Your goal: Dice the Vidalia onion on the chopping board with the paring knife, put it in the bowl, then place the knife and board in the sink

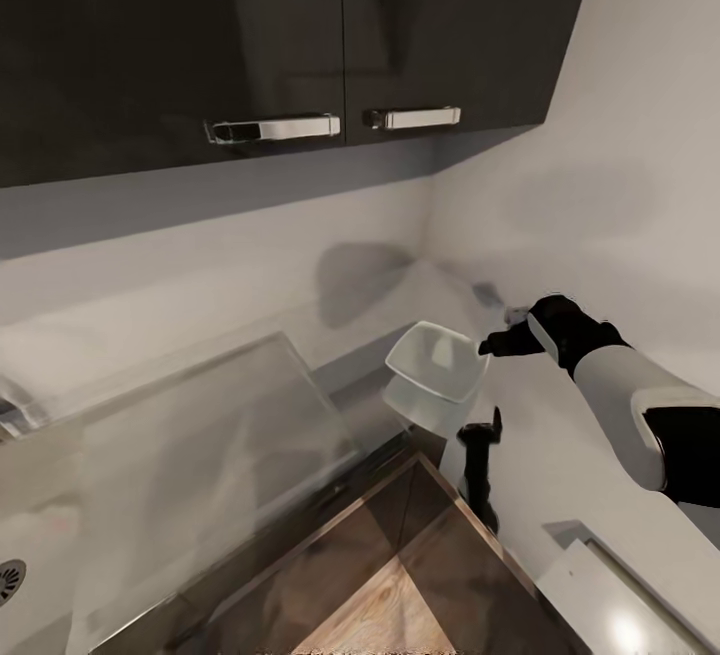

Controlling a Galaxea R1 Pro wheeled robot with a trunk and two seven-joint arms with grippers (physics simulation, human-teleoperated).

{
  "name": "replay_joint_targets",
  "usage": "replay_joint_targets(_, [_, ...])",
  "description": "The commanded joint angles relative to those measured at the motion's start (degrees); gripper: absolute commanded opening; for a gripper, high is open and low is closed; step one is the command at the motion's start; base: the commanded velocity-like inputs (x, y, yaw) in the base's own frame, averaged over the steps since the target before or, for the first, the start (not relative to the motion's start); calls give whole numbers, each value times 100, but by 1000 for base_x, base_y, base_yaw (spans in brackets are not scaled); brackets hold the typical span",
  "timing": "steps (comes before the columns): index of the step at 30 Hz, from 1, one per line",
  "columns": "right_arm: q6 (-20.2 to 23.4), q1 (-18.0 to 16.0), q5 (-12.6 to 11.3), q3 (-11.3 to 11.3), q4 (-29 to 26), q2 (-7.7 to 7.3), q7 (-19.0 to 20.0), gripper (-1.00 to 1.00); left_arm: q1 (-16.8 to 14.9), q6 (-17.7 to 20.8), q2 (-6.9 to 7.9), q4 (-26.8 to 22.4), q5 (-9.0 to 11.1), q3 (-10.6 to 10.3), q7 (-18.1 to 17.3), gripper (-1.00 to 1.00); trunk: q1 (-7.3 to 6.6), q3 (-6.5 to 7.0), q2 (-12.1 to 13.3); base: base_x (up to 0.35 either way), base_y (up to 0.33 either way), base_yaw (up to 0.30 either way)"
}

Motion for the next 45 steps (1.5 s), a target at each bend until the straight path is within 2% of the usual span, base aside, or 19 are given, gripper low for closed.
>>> replay_joint_targets(1, [-55, -4, 58, 36, 63, -4, 58, 100, -8, -13, -2, 17, 62, -46, -31, 100, 3, -20, -12, 0, 0, 0])
replay_joint_targets(5, [-261, -5, 52, 36, 197, -9, 59, 100, -9, -12, -2, 17, 63, -46, -31, 100, 3, -57, -12, 0, 0, 0])
replay_joint_targets(14, [-309, -4, 59, 36, 220, -8, 58, 100, -8, -12, -2, 18, 64, -46, -31, 100, 3, -135, -12, 0, 0, 0])
replay_joint_targets(22, [-592, -4, 71, 36, 221, -12, 57, 100, -8, -12, -2, 18, 64, -46, -31, 100, 3, -145, -12, 0, 0, 0])
replay_joint_targets(32, [-601, -4, 77, 36, 221, -7, 39, 100, -4, -12, -2, 17, 63, -46, -31, 100, 3, -168, -12, 0, 0, 0])
replay_joint_targets(42, [-657, 4, 73, 36, 479, 154, 56, 100, -10, -12, -2, 17, 58, -46, -31, 100, 3, -256, -12, 0, 0, 0])
replay_joint_targets(45, [-952, 5, 69, 36, 497, 211, 21, 100, -8, -18, -2, 17, 58, -46, -31, 100, 3, -268, -12, 0, 0, 0])
